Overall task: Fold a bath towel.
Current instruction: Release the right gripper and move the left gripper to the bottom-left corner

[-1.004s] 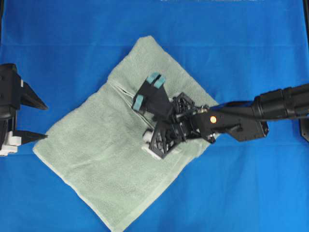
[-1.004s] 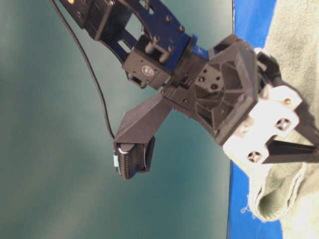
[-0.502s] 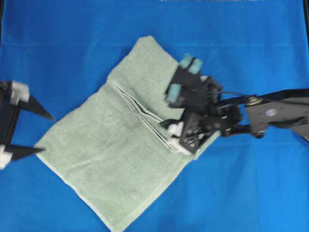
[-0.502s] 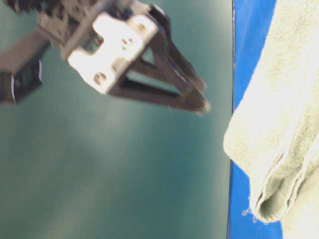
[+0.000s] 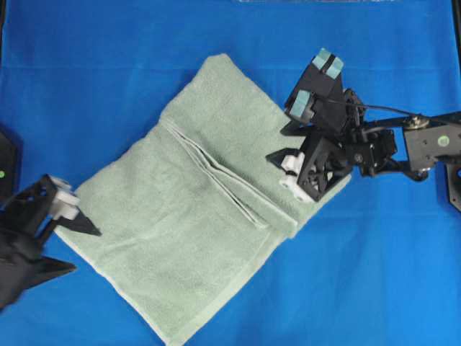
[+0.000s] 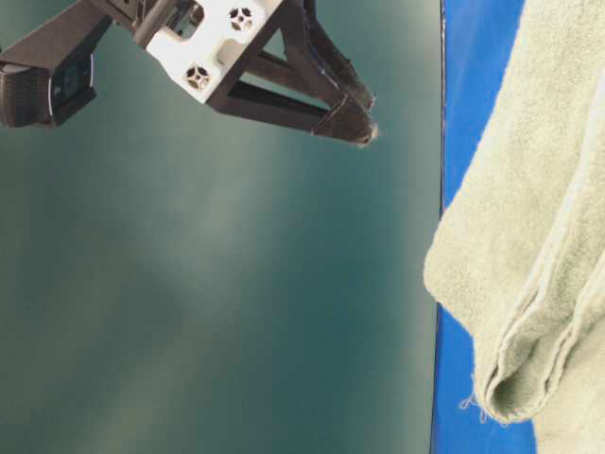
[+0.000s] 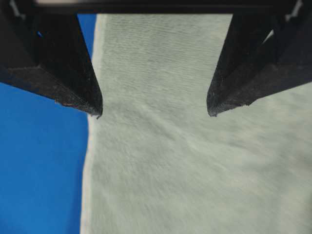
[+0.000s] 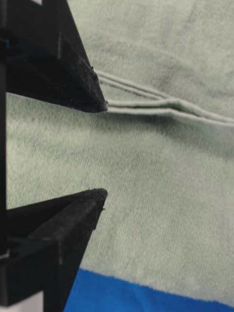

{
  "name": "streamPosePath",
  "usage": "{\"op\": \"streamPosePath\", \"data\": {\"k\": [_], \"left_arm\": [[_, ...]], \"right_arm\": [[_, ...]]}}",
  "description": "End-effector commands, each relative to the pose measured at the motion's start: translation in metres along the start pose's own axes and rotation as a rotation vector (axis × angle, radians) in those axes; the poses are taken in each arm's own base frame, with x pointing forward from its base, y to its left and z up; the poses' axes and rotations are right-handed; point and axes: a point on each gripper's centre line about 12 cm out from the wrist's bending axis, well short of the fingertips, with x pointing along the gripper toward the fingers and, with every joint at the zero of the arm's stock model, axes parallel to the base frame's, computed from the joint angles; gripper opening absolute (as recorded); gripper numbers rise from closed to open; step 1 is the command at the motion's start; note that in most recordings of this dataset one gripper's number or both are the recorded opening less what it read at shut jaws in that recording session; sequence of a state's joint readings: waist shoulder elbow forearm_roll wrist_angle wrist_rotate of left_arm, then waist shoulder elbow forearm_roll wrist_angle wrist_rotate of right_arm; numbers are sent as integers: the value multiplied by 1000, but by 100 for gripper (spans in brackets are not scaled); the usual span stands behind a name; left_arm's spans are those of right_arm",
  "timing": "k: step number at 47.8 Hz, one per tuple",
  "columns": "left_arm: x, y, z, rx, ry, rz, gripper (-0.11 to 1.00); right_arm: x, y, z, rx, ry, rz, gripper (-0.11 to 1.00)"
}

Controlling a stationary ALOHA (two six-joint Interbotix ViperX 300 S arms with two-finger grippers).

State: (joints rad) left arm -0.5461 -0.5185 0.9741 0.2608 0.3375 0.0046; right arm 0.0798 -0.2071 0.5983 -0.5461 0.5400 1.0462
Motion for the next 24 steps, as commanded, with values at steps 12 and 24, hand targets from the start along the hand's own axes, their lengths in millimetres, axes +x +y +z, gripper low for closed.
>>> {"op": "streamPosePath", "data": {"k": [12,24], "left_arm": [[73,-14,-12,5,185,-67,83],[100,-22,-30,25,241,-98,82]], "right_arm": [[-15,-7,3,14,-34,13,64],[-17,-11,1,18,-34,7,64]]}}
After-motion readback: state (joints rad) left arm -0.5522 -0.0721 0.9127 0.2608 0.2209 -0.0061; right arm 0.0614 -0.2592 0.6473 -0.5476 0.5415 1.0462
